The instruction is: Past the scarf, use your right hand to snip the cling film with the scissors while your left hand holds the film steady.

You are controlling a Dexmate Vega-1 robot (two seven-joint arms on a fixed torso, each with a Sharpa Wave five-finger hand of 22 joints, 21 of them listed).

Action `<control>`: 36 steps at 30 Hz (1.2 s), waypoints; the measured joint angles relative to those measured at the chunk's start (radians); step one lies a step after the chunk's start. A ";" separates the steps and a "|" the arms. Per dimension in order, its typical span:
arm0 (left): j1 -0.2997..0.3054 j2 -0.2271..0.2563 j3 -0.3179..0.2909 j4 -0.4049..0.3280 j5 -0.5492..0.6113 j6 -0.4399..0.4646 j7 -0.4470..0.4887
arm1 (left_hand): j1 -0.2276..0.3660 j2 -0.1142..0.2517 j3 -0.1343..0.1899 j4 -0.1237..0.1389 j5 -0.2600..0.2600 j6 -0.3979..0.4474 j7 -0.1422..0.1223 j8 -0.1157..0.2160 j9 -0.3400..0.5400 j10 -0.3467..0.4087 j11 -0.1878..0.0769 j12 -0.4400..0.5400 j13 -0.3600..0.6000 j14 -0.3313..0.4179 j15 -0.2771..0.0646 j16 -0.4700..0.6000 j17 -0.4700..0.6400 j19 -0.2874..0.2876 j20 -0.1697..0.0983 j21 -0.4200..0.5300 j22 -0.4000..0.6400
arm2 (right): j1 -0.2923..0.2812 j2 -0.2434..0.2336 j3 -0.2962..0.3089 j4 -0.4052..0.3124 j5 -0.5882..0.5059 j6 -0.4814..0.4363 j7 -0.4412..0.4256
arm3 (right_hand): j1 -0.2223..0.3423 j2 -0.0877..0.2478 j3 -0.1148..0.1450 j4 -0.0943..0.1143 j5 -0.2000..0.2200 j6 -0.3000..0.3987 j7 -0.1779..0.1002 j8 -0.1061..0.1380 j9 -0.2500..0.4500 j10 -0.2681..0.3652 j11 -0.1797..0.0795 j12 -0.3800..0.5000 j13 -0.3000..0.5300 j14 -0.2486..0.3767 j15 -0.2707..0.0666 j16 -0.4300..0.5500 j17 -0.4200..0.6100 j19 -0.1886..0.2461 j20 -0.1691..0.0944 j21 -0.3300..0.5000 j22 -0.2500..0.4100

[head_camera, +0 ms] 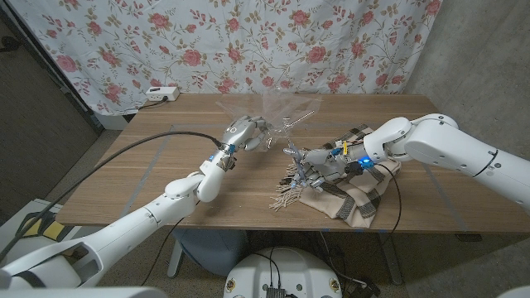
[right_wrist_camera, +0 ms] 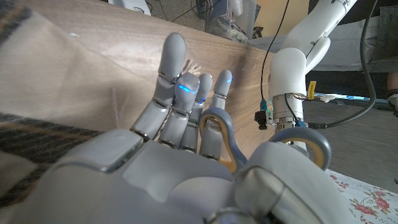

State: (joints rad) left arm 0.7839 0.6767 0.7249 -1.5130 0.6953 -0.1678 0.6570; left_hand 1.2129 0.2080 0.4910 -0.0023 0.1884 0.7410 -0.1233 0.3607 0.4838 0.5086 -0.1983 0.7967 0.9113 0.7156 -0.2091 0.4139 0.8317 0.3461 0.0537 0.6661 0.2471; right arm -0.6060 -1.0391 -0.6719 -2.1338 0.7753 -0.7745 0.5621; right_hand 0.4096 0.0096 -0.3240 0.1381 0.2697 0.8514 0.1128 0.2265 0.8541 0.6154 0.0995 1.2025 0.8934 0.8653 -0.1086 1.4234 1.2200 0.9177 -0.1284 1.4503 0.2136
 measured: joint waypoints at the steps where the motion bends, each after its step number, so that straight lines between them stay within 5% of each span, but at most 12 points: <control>1: 0.000 0.000 0.000 0.000 -0.004 -0.003 0.001 | -0.003 -0.003 0.003 0.003 0.000 0.000 0.000 0.002 0.003 0.000 0.000 0.000 -0.002 0.000 0.000 0.000 0.000 0.000 0.000 0.000 -0.001 | 0.000 0.000 0.000 0.000 0.000 0.000 0.000 | 0.000 0.000 0.000 0.000 0.000 0.000 0.000 0.000 0.000 0.000 0.000 0.000 0.000 0.000 0.000 0.000 0.000 0.000 0.000 0.000 0.000; 17: 0.002 -0.020 -0.012 0.023 -0.091 -0.062 -0.026 | -0.008 -0.008 0.015 0.015 0.000 -0.005 -0.005 0.024 0.036 0.000 0.000 0.000 -0.009 0.000 0.000 -0.011 0.000 -0.014 -0.014 0.004 -0.006 | 0.003 0.003 -0.005 0.008 -0.008 0.007 0.016 | 0.004 0.004 0.000 0.000 -0.004 -0.002 0.002 0.000 0.000 -0.003 -0.002 0.008 -0.002 0.002 0.002 -0.004 0.000 0.000 0.000 -0.002 0.002; 36: -0.009 -0.031 -0.025 0.044 -0.234 -0.171 -0.197 | -0.008 -0.008 0.024 0.006 0.000 -0.005 -0.005 0.045 0.065 0.015 -0.007 0.000 -0.020 0.004 -0.004 -0.019 0.009 -0.025 -0.018 0.012 -0.019 | 0.009 0.004 -0.010 0.016 -0.022 0.019 0.030 | 0.004 0.004 0.000 0.000 -0.004 -0.002 0.002 0.000 0.000 -0.006 -0.005 0.008 -0.007 0.002 0.002 -0.004 0.002 0.000 0.000 -0.002 0.003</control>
State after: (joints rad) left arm 0.7751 0.6453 0.6995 -1.4690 0.4612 -0.3388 0.4600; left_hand 1.2050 0.1995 0.5146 0.0040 0.1884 0.7357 -0.1286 0.4054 0.5493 0.5236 -0.2055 0.7965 0.8917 0.7196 -0.2131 0.3949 0.8409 0.3211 0.0358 0.6776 0.2279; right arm -0.5969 -1.0352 -0.6820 -2.1175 0.7532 -0.7558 0.5925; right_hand 0.4136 0.0137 -0.3240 0.1381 0.2659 0.8491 0.1143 0.2265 0.8541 0.6098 0.0944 1.2100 0.8864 0.8672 -0.1068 1.4198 1.2219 0.9173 -0.1280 1.4482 0.2165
